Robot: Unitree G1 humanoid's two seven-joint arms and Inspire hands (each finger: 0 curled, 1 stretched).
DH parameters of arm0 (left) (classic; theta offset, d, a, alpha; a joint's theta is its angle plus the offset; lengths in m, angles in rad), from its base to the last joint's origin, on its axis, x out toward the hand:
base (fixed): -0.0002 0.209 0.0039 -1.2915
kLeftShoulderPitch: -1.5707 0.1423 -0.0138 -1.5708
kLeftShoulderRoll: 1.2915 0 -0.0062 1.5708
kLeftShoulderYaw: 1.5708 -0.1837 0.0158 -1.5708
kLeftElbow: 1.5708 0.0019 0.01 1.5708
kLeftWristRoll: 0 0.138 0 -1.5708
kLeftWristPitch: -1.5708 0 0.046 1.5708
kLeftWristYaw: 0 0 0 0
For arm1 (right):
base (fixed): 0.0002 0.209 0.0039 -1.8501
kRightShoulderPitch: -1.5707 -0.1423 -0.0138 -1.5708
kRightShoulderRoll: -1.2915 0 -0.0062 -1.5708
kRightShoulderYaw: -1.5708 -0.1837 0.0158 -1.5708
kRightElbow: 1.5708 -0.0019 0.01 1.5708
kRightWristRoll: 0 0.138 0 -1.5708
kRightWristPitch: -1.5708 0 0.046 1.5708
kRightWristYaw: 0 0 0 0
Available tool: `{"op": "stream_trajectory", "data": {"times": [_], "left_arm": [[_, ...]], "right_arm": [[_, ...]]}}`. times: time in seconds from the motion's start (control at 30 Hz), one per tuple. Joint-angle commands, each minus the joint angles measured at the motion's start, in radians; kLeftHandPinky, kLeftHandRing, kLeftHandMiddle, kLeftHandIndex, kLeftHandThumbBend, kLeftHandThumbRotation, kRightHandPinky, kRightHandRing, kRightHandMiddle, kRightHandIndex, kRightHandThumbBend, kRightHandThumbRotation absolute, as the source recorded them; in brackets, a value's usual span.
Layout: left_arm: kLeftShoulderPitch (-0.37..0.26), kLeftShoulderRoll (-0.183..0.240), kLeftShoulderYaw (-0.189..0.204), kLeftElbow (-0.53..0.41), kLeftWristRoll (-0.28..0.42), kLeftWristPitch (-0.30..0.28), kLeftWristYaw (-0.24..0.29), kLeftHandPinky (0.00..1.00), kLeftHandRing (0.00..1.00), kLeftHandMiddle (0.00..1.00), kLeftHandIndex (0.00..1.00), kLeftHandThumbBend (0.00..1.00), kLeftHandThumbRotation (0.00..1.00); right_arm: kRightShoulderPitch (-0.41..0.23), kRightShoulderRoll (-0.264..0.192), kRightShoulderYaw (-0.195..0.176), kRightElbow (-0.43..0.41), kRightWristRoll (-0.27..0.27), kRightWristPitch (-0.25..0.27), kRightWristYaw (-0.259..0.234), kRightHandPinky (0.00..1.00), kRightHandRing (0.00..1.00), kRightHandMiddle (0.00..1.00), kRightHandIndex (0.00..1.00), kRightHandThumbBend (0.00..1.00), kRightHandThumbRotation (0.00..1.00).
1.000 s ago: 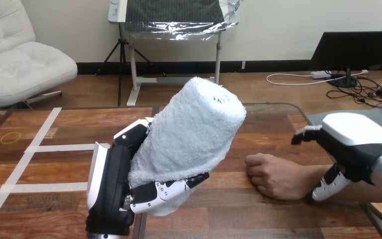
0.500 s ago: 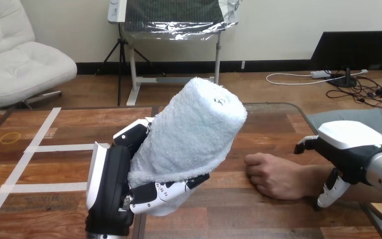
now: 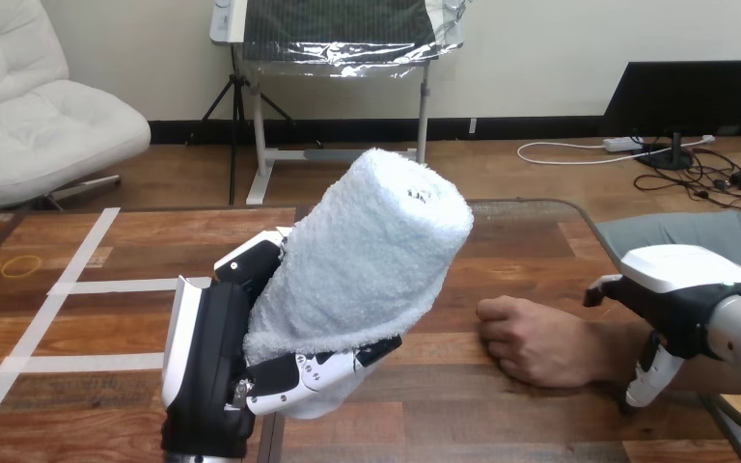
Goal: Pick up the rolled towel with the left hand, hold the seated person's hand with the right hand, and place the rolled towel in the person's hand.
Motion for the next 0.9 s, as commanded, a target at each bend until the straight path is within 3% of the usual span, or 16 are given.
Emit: {"op": "stream_trajectory", "data": {"times": [0.0,0.87], "left_arm": [[-0.039,-0.007,0.017,-0.033,-0.026,-0.031,-0.006,0.39,0.43,0.47,0.52,0.68,0.15],[-0.03,-0.009,0.039,-0.04,0.001,-0.031,-0.004,0.4,0.43,0.47,0.52,0.68,0.16]], "right_arm": [[-0.084,-0.016,0.001,0.014,-0.017,0.024,-0.009,0.9,0.93,0.92,0.88,0.75,0.06],[-0.106,-0.007,0.041,0.094,-0.04,0.078,-0.022,0.92,0.95,0.95,0.9,0.71,0.08]]}}
